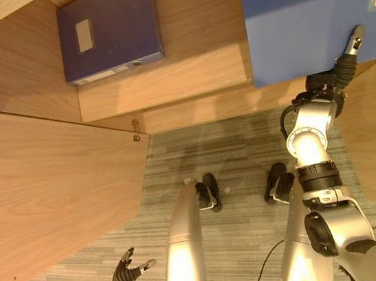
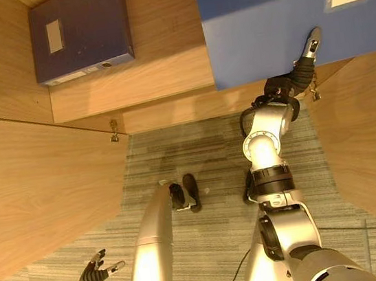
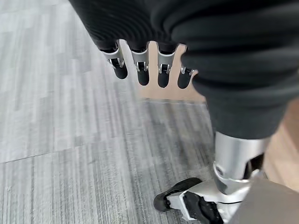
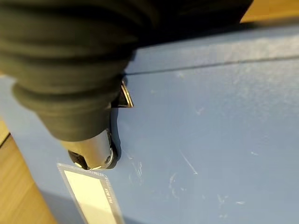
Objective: Put the empty folder in the office cabinet
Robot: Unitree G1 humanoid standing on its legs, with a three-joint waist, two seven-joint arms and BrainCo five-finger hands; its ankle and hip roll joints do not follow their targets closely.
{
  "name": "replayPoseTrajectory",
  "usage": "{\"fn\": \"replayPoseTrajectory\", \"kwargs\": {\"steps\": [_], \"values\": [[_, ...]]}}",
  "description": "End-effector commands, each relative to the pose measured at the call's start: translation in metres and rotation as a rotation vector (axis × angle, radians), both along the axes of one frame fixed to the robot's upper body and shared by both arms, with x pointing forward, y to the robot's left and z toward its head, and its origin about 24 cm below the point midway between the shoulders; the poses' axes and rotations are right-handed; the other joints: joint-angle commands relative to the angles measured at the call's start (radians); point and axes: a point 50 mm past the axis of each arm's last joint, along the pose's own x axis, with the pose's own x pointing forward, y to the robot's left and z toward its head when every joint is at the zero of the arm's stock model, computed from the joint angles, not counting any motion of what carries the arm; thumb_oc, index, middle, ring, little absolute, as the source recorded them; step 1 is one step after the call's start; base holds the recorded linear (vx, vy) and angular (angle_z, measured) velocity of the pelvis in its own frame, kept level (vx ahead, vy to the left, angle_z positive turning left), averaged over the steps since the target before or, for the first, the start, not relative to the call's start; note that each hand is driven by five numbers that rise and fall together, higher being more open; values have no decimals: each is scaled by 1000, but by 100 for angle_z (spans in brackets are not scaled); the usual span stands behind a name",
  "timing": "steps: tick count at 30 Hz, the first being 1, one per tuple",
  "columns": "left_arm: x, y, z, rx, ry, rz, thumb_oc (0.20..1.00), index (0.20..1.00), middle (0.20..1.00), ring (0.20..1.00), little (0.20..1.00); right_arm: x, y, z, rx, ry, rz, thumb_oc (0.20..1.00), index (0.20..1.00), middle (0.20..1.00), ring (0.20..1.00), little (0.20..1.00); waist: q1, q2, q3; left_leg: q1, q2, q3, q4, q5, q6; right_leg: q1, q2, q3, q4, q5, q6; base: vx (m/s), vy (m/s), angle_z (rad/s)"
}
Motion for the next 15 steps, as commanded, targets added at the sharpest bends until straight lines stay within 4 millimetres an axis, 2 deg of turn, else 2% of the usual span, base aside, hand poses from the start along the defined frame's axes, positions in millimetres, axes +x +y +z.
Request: {"fn": "replayPoseTrajectory", "kwargs": {"steps": [1, 2, 6, 7, 11, 12, 13, 14, 15], "values": [[-31, 27, 3, 62, 89, 23, 1000, 1000, 1000, 1000, 1000, 8, 8, 43, -55, -69, 5, 200, 200, 200, 200, 200, 15, -3, -34, -24, -12, -55, -61, -11, 8, 55, 4, 67, -5, -97, 26, 0, 0, 0], [-29, 31, 8, 22, 59, 83, 1000, 1000, 1000, 1000, 1000, 17, 5, 46, -70, -9, 5, 200, 200, 200, 200, 200, 24, 0, -38, -22, -15, -52, -71, -8, 9, 54, 4, 64, -16, -89, 30, 0, 0, 0], [-27, 41, 15, 24, 35, 104, 1000, 1000, 1000, 1000, 1000, 32, -7, 69, -114, 42, -1, 200, 200, 200, 200, 200, 47, 11, -48, -12, -22, -45, -106, 7, 6, 64, -2, 56, -46, -78, 41, 0, 0, 0], [-27, 40, 15, 23, 34, 104, 1000, 1000, 1000, 1000, 1000, 32, -7, 69, -114, 41, -1, 200, 200, 200, 200, 200, 47, 12, -47, -12, -23, -45, -106, 7, 6, 64, -2, 56, -47, -77, 41, 0, 0, 0], [-25, 45, 19, 21, 22, 112, 1000, 1000, 1000, 1000, 1000, 37, -21, 96, -141, 40, -18, 200, 200, 200, 200, 200, 64, 12, -61, -2, -33, -45, -137, 18, 2, 79, -6, 48, -69, -74, 47, 4, -14, 8], [-25, 45, 19, 21, 21, 112, 1000, 1000, 1000, 1000, 1000, 37, -21, 96, -142, 39, -18, 200, 200, 200, 200, 200, 63, 12, -60, -2, -33, -45, -138, 18, 1, 79, -6, 48, -70, -74, 47, 0, -33, 9], [-25, 47, 19, 21, 24, 118, 1000, 1000, 1000, 1000, 1000, 36, -26, 106, -149, 26, -24, 200, 200, 200, 200, 200, 71, 10, -65, 2, -35, -47, -146, 21, 0, 86, -10, 44, -75, -73, 50, 8, -39, 5], [-40, 45, -8, 41, 157, 168, 1000, 1000, 1000, 1000, 1000, 39, -2, 110, -161, -5, 27, 200, 200, 200, 200, 200, 67, -3, -65, 8, -32, -50, -146, 17, -5, 92, -7, 42, -76, -76, 52, -3, -56, 6], [-41, 43, -21, 85, 195, 173, 1000, 1000, 1000, 1000, 1000, 40, -6, 106, -128, 13, 20, 200, 200, 200, 200, 200, 61, -10, -62, 10, -33, -53, -149, 21, -9, 97, -8, 39, -80, -73, 53, -12, -30, 10]]}}
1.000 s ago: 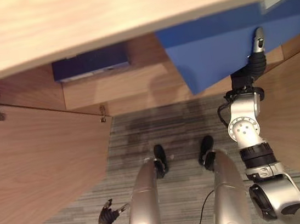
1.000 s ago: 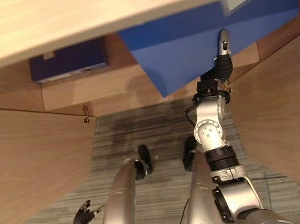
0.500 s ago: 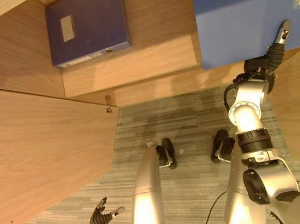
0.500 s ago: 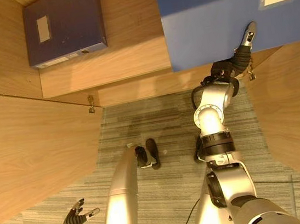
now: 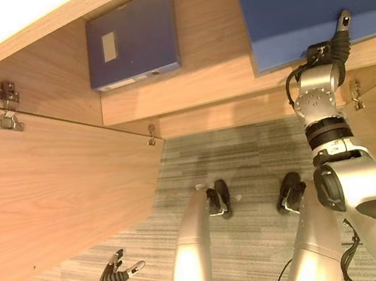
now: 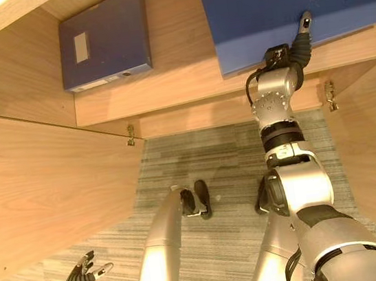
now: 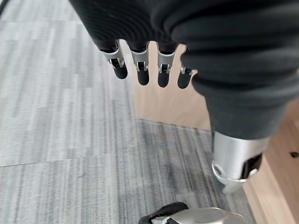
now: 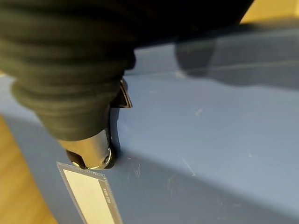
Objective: Put the empty folder in the office cabinet
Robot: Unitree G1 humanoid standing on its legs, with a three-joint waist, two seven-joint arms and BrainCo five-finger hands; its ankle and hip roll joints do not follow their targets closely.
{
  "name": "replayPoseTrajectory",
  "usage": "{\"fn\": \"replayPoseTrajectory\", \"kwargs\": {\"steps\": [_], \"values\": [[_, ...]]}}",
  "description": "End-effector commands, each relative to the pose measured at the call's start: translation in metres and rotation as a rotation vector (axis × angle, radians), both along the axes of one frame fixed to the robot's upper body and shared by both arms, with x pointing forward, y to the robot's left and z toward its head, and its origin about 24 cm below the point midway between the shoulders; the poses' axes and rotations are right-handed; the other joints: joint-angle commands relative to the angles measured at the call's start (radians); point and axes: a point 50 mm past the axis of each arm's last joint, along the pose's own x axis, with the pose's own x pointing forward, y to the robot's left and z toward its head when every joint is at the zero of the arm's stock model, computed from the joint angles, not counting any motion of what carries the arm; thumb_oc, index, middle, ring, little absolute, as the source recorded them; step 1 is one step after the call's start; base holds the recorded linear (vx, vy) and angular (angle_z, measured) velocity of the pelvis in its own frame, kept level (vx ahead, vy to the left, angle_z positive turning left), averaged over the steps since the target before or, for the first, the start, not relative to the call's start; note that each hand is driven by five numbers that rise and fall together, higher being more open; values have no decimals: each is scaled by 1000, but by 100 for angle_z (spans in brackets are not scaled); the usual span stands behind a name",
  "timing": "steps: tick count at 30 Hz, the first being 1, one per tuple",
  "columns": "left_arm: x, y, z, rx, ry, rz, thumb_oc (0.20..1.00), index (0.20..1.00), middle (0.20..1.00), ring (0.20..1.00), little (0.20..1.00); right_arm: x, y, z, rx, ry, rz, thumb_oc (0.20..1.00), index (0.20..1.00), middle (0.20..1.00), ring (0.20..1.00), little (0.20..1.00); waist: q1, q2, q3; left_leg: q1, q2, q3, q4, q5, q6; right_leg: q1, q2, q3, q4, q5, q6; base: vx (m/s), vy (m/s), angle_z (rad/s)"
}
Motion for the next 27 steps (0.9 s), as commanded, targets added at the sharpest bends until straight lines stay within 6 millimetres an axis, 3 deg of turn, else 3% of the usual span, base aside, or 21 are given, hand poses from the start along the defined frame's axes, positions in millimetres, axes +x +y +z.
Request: {"fn": "replayPoseTrajectory", "kwargs": {"steps": [1, 2, 3, 9, 10, 11, 13, 20, 22, 25, 27], "values": [[-26, 22, -34, 123, 201, 75, 1000, 1000, 1000, 1000, 1000, -2, 24, 66, -66, -221, 57, 200, 200, 200, 200, 200, -6, -28, 15, 13, -13, -48, -111, 7, 6, 99, 5, 46, -66, -73, 55, -27, -66, 8], [-23, 28, -39, 133, 227, 131, 1000, 1000, 1000, 1000, 1000, -10, 6, 85, -107, -273, -5, 200, 200, 200, 200, 200, -3, -37, 13, 18, -17, -53, -121, 13, -1, 108, 4, 44, -74, -70, 58, -17, -70, 11], [-23, 28, -41, 131, 224, 149, 1000, 1000, 1000, 1000, 1000, -14, 3, 93, -122, -302, -18, 200, 200, 200, 200, 200, 0, -39, 19, 22, -19, -54, -125, 15, -3, 113, 2, 41, -77, -69, 59, -8, -84, 15], [-27, 30, -45, 137, 238, 203, 1000, 1000, 1000, 1000, 1000, -28, -9, 119, -164, -400, -66, 200, 200, 200, 200, 200, 18, -43, 31, 33, -20, -62, -129, 18, -9, 127, -2, 31, -75, -71, 64, 2, -37, 7], [-26, 32, -45, 143, 236, 208, 1000, 1000, 1000, 1000, 1000, -29, -8, 121, -175, -416, -57, 457, 457, 457, 457, 457, 17, -45, 33, 34, -20, -62, -127, 18, -10, 128, -2, 30, -75, -72, 64, 0, 0, 0], [-25, 32, -45, 143, 235, 208, 1000, 1000, 1000, 1000, 1000, -29, -8, 121, -175, -417, -56, 1000, 1000, 1000, 1000, 1000, 17, -44, 33, 34, -20, -62, -127, 18, -10, 129, -2, 30, -75, -72, 64, 0, 0, 0], [-22, 32, -44, 144, 229, 207, 1000, 1000, 1000, 1000, 1000, -34, 0, 129, -220, -496, -15, 1000, 1000, 1000, 1000, 1000, 20, -45, 39, 33, -19, -64, -123, 17, -12, 129, -2, 28, -72, -74, 65, 0, 0, 0], [-20, 35, -42, 141, 213, 210, 1000, 1000, 1000, 1000, 1000, -31, 6, 122, -302, -531, 62, 1000, 1000, 1000, 1000, 1000, 26, -48, 48, 27, -18, -68, -116, 22, -13, 125, -7, 25, -61, -77, 64, 0, 0, 0], [-20, 36, -43, 134, 216, 214, 1000, 1000, 1000, 1000, 1000, -29, 21, 114, -371, -538, 136, 1000, 1000, 1000, 1000, 1000, 22, -51, 53, 29, -16, -70, -112, 22, -12, 126, -7, 26, -58, -78, 59, 0, 0, 0], [-18, 38, -42, 138, 218, 201, 1000, 1000, 1000, 1000, 1000, -23, 27, 104, -395, -510, 189, 1000, 1000, 1000, 1000, 1000, 22, -52, 55, 29, -13, -71, -105, 21, -12, 126, -6, 26, -54, -77, 58, 0, 0, 0], [-13, 41, -39, 136, 206, 189, 1000, 1000, 1000, 1000, 1000, -14, 43, 93, -544, -445, 298, 1000, 1000, 1000, 1000, 1000, 23, -54, 58, 28, -9, -70, -95, 20, -11, 118, -7, 30, -46, -75, 56, 0, 0, 0]]}}
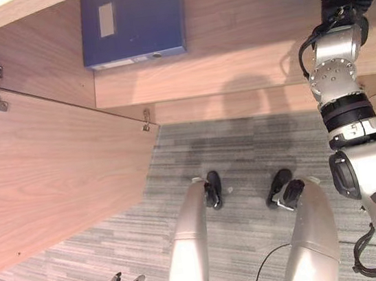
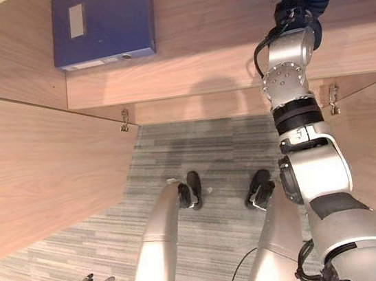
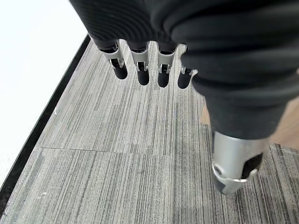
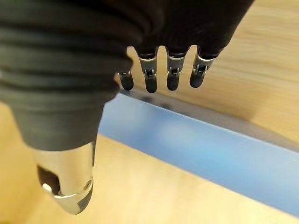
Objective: Put the empty folder in the office cabinet
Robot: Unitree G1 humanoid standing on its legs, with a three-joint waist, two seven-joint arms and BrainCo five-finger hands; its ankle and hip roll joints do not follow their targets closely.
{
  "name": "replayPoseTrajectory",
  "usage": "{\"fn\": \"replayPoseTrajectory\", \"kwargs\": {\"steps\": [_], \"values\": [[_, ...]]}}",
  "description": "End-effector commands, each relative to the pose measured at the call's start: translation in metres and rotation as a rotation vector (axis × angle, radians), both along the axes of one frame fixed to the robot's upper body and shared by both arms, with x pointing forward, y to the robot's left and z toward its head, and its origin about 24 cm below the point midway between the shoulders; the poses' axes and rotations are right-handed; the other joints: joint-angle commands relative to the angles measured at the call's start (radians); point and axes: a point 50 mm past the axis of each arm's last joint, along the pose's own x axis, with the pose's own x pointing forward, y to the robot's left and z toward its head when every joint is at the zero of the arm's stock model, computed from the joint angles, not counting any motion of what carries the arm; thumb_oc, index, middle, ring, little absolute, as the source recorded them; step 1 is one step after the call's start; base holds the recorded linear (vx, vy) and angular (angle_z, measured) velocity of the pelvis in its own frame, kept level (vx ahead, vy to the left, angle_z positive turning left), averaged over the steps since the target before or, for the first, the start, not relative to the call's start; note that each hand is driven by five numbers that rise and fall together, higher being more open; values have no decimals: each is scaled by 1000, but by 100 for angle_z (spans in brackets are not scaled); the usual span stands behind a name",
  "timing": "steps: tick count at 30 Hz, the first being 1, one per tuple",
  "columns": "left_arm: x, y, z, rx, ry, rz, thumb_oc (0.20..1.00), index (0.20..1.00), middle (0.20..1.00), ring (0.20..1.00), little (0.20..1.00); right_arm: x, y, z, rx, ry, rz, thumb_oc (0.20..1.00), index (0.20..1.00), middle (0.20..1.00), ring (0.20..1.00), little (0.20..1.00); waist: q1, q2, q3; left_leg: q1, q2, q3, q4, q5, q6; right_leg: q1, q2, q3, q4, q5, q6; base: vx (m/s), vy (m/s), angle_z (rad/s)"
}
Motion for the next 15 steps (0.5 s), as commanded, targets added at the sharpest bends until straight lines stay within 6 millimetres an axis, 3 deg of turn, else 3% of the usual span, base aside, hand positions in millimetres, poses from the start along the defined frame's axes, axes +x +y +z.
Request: {"fn": "replayPoseTrajectory", "kwargs": {"steps": [1, 4, 5, 6, 8, 11, 12, 13, 15], "values": [[-8, 36, 10, 87, 28, 31, 1000, 1000, 1000, 1000, 1000, -8, 25, 30, -276, -130, 116, 1000, 1000, 1000, 1000, 1000, 17, -1, -9, 19, 1, -22, -72, 4, 12, 83, 1, 79, -45, -54, 73, 0, 0, 0], [-12, 39, 11, 78, 36, 9, 1000, 1000, 1000, 1000, 1000, -12, 40, 19, -597, -112, 183, 1000, 1000, 1000, 1000, 1000, 16, -8, -5, 19, 6, -19, -71, 9, 12, 82, -2, 77, -48, -48, 73, 0, 0, 0], [-12, 38, 10, 76, 36, 9, 1000, 1000, 1000, 1000, 1000, -12, 40, 19, -599, -111, 183, 1000, 1000, 1000, 1000, 1000, 16, -7, -6, 19, 6, -19, -72, 9, 12, 82, -2, 77, -48, -48, 73, 0, 0, 0], [-14, 40, 11, 72, 41, -4, 1000, 1000, 1000, 1000, 1000, -12, 42, 10, -746, -74, 194, 1000, 1000, 1000, 1000, 1000, 11, -10, -2, 19, 9, -16, -71, 12, 11, 81, -3, 77, -51, -44, 73, 0, 0, 0], [-10, 40, 13, 65, 35, -55, 1000, 1000, 1000, 1000, 1000, -15, 42, -11, -1208, 34, 159, 1000, 1000, 1000, 1000, 1000, -7, -20, 0, 14, 17, -14, -74, 19, 8, 76, -8, 75, -59, -35, 74, -37, 3, -1], [-11, 37, 12, 53, 40, -89, 1000, 1000, 1000, 1000, 1000, -12, 34, -27, -1645, 179, 81, 1000, 1000, 1000, 1000, 1000, -22, -29, -4, 5, 27, -12, -76, 23, 5, 67, -9, 74, -68, -26, 75, 0, 0, 0], [-10, 38, 13, 53, 38, -96, 1000, 1000, 1000, 1000, 1000, -12, 33, -29, -1760, 209, 60, 1000, 1000, 1000, 1000, 1000, -24, -34, -7, 3, 29, -11, -77, 23, 4, 66, -8, 74, -70, -24, 74, 0, 0, 0], [-10, 37, 13, 51, 37, -96, 1000, 1000, 1000, 1000, 1000, -12, 33, -28, -1762, 208, 60, 1000, 1000, 1000, 1000, 1000, -25, -33, -6, 3, 29, -11, -77, 23, 4, 66, -8, 74, -70, -24, 74, 0, 0, 0], [-8, 39, 14, 56, 34, -101, 1000, 1000, 1000, 1000, 1000, -11, 34, -28, -2062, 254, -27, 1000, 1000, 1000, 1000, 1000, -31, -44, -10, 1, 34, -10, -79, 21, 2, 64, -7, 74, -78, -20, 74, -2, 18, -5]]}}
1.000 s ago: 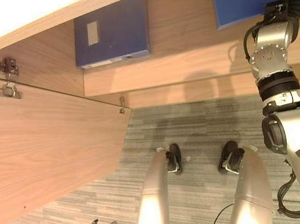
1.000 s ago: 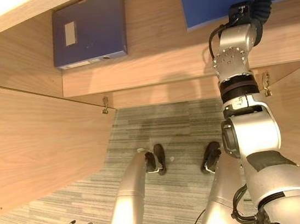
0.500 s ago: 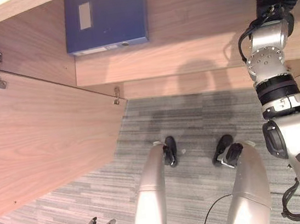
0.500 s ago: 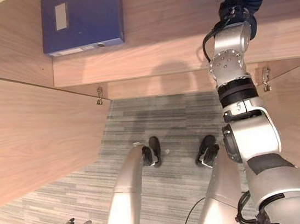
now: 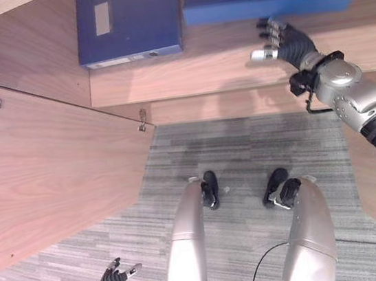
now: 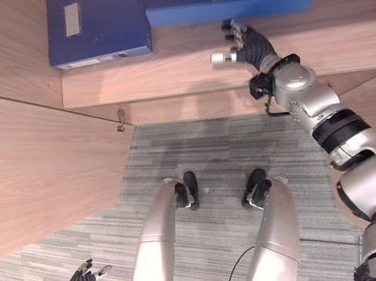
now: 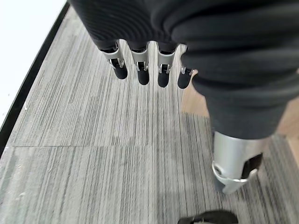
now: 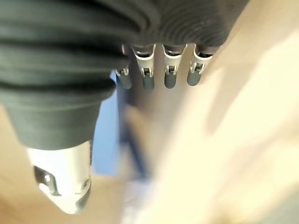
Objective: Put the empty folder in the office cabinet
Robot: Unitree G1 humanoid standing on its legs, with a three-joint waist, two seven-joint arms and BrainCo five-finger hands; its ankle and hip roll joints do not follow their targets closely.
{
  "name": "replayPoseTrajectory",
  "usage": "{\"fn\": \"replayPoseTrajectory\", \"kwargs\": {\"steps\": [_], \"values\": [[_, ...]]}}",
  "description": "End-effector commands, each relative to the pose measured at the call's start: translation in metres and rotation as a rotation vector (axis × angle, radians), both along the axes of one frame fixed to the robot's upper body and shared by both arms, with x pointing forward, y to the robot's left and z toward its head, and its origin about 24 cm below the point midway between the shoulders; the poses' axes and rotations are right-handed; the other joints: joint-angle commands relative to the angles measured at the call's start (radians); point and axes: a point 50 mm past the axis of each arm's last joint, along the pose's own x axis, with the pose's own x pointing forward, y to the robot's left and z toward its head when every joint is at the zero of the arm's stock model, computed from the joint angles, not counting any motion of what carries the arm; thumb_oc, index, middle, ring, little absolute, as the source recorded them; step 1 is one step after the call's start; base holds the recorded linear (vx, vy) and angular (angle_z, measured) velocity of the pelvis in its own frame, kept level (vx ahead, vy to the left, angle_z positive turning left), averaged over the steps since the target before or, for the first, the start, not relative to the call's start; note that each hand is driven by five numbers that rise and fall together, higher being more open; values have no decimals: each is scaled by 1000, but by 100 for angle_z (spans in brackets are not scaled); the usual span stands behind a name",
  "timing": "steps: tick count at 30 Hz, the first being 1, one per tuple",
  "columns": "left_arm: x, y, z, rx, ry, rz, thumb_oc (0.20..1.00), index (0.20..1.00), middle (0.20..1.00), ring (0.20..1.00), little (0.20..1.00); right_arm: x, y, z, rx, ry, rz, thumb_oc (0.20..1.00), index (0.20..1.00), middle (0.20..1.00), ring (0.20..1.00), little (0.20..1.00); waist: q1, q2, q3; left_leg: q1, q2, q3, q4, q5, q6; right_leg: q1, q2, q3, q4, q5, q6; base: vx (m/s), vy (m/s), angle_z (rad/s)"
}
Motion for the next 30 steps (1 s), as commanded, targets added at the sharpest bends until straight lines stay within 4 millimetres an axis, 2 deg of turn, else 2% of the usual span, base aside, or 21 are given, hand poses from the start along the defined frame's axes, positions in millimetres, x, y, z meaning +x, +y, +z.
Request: {"fn": "replayPoseTrajectory", "kwargs": {"steps": [1, 6, 9, 14, 20, 22, 23, 24, 25, 28, 30], "values": [[-9, 29, 9, 84, 27, 18, 1000, 1000, 1000, 1000, 1000, 0, 21, 26, -626, -118, -4, 1000, 1000, 1000, 1000, 1000, -3, -29, -30, 0, 35, -13, -93, 21, -5, 60, -4, 73, -84, -20, 72, 1, 29, -7], [5, 32, 14, 99, -1, 23, 1000, 1000, 1000, 1000, 1000, 4, 17, 20, -712, -102, -52, 1000, 1000, 1000, 1000, 1000, -13, -36, -40, -8, 34, -12, -98, 22, -4, 54, -4, 73, -87, -23, 70, -6, 5, -9], [14, 34, 17, 114, -9, 27, 1000, 1000, 1000, 1000, 1000, 5, 14, 16, -670, -108, -77, 1000, 1000, 1000, 1000, 1000, -18, -38, -41, -13, 32, -16, -107, 28, -3, 52, -4, 73, -92, -21, 66, -8, 0, -1], [17, 34, 17, 114, -14, 45, 1000, 1000, 1000, 1000, 1000, 9, 13, 22, -675, -135, -125, 1000, 1000, 1000, 1000, 1000, -14, -42, -44, -17, 33, -13, -114, 34, -2, 48, -4, 71, -96, -17, 65, -6, -2, -1], [22, 33, 16, 124, -7, 49, 1000, 1000, 1000, 1000, 1000, 12, 22, 24, -674, -164, -135, 1000, 1000, 1000, 1000, 1000, -16, -43, -50, -23, 32, -17, -119, 38, -2, 44, -3, 67, -98, -16, 62, 0, 0, 0], [24, 33, 15, 128, -10, 52, 1000, 1000, 1000, 1000, 1000, 17, 17, 31, -652, -188, -196, 1000, 1000, 1000, 1000, 1000, -12, -42, -53, -26, 29, -19, -119, 39, -2, 41, -1, 67, -98, -15, 63, 0, 0, 0], [24, 33, 15, 131, -7, 53, 1000, 1000, 1000, 1000, 1000, 20, 13, 38, -649, -219, -249, 1000, 1000, 1000, 1000, 1000, -6, -41, -57, -30, 28, -20, -119, 40, -2, 40, -1, 68, -100, -14, 64, 0, 0, 0], [25, 31, 14, 131, -16, 64, 1000, 1000, 1000, 1000, 1000, 25, 1, 47, -604, -238, -350, 1000, 1000, 1000, 1000, 1000, 3, -39, -57, -33, 27, -22, -119, 43, -2, 38, -1, 67, -100, -11, 64, 0, 0, 0], [24, 31, 13, 136, -13, 64, 1000, 1000, 1000, 1000, 1000, 26, 0, 52, -611, -259, -388, 1000, 1000, 1000, 1000, 1000, 6, -39, -57, -34, 26, -22, -123, 45, -2, 38, -2, 64, -102, -11, 64, 0, 0, 0], [21, 31, 10, 159, -4, 92, 1000, 1000, 1000, 1000, 1000, 29, -15, 63, -690, -312, -566, 1000, 1000, 1000, 1000, 1000, 19, -37, -55, -43, 20, -22, -139, 56, -1, 34, 1, 56, -116, 2, 68, -10, 2, 1], [24, 30, 10, 172, -12, 90, 1000, 1000, 1000, 1000, 1000, 30, -19, 61, -715, -301, -602, 1000, 1000, 1000, 1000, 1000, 21, -42, -53, -47, 16, -25, -150, 65, -1, 37, 2, 52, -125, 8, 72, -20, -7, 4]]}}
